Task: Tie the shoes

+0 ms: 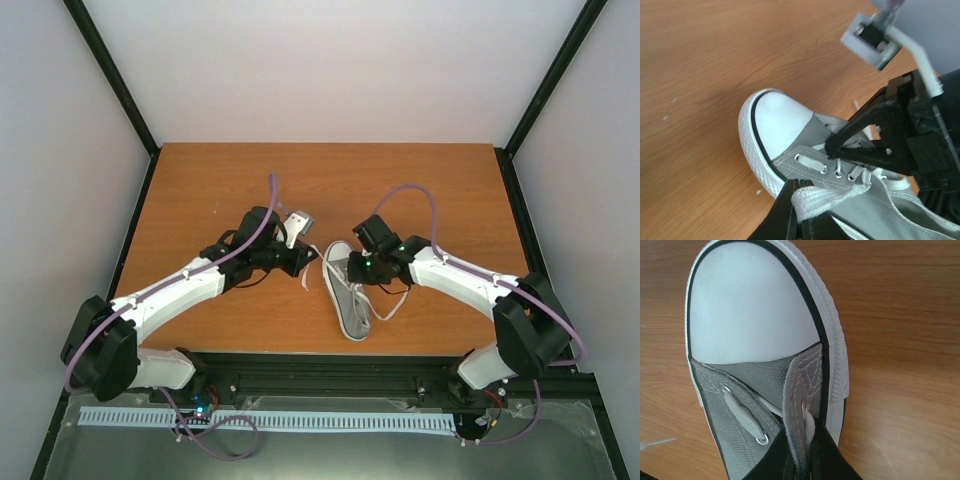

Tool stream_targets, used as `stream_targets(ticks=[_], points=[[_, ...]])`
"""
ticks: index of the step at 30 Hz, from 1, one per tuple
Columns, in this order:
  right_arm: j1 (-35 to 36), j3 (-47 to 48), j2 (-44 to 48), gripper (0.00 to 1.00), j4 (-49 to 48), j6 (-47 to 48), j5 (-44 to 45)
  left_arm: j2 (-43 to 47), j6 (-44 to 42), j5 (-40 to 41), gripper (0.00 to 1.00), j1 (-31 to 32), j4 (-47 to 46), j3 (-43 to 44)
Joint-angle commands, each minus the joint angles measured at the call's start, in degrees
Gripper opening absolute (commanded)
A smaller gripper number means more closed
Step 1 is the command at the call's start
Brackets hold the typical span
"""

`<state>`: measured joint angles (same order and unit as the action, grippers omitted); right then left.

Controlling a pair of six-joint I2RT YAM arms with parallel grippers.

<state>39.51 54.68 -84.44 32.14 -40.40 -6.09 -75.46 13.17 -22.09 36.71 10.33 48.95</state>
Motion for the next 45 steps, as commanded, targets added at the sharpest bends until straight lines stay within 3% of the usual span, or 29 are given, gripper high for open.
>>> stream_targets(ticks=[1, 7, 14, 18, 21, 26, 34, 39, 45], points=[[1.54, 1.82, -1.68, 0.05, -8.60, -2.42, -1.87, 2.59, 1.33, 6.63, 0.01, 0.56, 5.26, -1.48], [2.60, -0.44, -3.34, 0.29, -11.79, -3.25, -2.10, 5.19, 3.18, 15.10, 0.01, 0.23, 8.17, -3.10], [2.15, 0.60, 0.24, 0.70, -5.79, 1.23, 5.61, 5.93, 4.09, 13.35, 0.01, -0.15, 8.52, -4.23], [-1.94, -2.73, 6.63, 0.85, -4.32, 5.00, 5.24, 7.40, 3.00, 11.72, 0.01, -0.56, 9.44, -5.62], [-4.90, -6.90, 9.36, 0.86, -6.33, 9.64, -1.66, 7.62, 2.30, 13.70, 0.01, -2.70, 11.81, -6.03], [-4.17, -12.54, 11.82, 0.85, -15.40, 16.15, -18.38, 8.04, 2.60, 3.49, 0.01, -4.45, 6.39, -6.91], [-1.98, -10.34, 9.44, 0.75, -24.09, 19.02, -24.42, 6.62, 0.06, -0.84, 0.01, -4.45, -0.02, -6.83], [-1.98, -3.30, 3.32, 0.62, -23.85, 24.26, -27.06, 4.43, -0.34, -2.28, 0.01, -4.45, -1.91, -5.74], [-1.98, 2.15, -2.61, 0.52, -23.44, 28.22, -31.91, 3.04, -0.69, -3.09, 0.01, -4.45, -2.15, -5.18]])
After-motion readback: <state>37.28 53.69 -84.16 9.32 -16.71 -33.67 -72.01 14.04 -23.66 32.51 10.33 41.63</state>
